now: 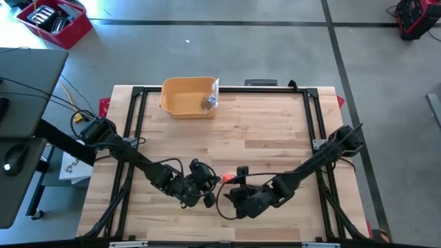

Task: Roll bandage
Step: Close the transparent zip bag

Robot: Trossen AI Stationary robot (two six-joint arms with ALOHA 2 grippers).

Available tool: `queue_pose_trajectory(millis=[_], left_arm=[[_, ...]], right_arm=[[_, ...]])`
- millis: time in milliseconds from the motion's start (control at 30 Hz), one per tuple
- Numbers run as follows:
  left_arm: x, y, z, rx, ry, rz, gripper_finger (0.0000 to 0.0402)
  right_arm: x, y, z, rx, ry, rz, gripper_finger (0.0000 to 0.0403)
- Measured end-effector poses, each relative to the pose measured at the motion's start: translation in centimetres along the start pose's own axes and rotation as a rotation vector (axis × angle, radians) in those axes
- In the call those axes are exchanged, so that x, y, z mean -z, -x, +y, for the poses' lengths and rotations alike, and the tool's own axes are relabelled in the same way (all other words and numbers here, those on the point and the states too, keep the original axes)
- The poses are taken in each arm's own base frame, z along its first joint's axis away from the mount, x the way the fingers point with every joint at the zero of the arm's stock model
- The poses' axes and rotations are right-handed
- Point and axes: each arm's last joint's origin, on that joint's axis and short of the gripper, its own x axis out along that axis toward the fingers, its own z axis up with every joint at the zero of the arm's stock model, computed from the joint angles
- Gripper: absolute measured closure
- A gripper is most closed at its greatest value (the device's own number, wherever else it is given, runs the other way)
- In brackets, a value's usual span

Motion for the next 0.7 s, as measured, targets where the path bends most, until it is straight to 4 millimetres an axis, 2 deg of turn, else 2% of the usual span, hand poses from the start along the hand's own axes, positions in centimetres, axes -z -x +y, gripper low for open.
queue_pose_trajectory(millis=[133,233,367,467,500,633,700], left_arm=[[-0.1,0.0,-0.1,0.006,-0.001,-0.007,0.0401],[-0.1,0.0,-0.1,0.013,-0.018,-0.008,0.0401],[0.0,0.0,-0.1,0.010,-0.040,-0.011,0.0394],[-0.1,0.0,-0.2,0.011,-0.067,-0.020,0.0370],[-0.2,0.0,-0.2,0.009,-0.067,-0.033,0.0360],[-0.8,0.3,-0.2,0.004,-0.079,-0.060,0.0317],[-1.0,0.7,-0.2,0.005,-0.113,-0.062,0.0298]], right_arm=[[-0.1,-0.8,-1.1,0.006,-0.040,0.013,0.0207],[-0.1,-1.5,-2.0,-0.045,-0.118,0.033,0.0233],[0.0,-1.9,-2.6,-0.064,-0.178,0.058,0.0310],[0.1,-1.8,-2.6,-0.065,-0.173,0.066,0.0381],[0.2,-1.8,-2.5,-0.075,-0.170,0.075,0.0391],[0.8,-1.9,-2.5,-0.068,-0.204,0.126,0.0385],[1.0,-1.8,-2.5,-0.047,-0.200,0.145,0.0394]])
